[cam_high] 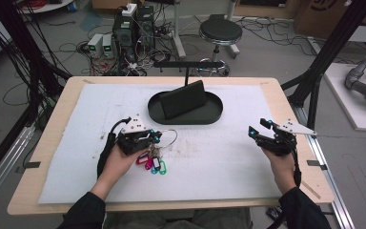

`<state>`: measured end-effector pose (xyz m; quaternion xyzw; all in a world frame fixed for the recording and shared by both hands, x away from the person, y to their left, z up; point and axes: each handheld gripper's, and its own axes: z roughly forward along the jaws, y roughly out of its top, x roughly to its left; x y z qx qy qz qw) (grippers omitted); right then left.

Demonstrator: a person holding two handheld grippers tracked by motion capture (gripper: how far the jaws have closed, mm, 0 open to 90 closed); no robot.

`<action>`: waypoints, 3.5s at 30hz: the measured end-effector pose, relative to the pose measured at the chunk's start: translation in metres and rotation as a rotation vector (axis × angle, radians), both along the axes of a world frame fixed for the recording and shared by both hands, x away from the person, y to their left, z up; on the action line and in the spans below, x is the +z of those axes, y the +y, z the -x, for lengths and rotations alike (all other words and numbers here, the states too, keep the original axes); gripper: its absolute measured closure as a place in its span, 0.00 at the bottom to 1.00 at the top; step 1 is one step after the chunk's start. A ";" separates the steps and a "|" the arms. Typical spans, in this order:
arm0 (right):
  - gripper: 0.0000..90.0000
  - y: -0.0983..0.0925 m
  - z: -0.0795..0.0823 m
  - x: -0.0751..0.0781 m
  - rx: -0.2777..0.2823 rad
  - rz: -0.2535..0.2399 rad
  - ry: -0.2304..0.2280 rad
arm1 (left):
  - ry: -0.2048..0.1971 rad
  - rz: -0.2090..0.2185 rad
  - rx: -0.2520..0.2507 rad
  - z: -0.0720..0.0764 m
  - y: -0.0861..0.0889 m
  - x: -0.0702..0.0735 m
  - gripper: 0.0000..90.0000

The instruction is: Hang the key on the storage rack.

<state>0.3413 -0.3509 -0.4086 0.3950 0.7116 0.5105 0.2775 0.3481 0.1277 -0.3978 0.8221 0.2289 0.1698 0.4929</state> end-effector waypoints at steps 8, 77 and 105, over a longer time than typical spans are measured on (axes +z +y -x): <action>0.41 0.001 0.000 0.000 0.001 0.004 -0.004 | -0.051 0.049 -0.008 0.002 -0.002 0.017 0.96; 0.37 -0.003 -0.002 0.000 -0.011 -0.021 -0.007 | -0.142 0.227 0.270 -0.104 0.000 0.086 0.96; 0.36 -0.003 -0.002 -0.001 -0.010 -0.021 -0.004 | -0.059 0.286 0.357 -0.135 0.007 0.060 0.96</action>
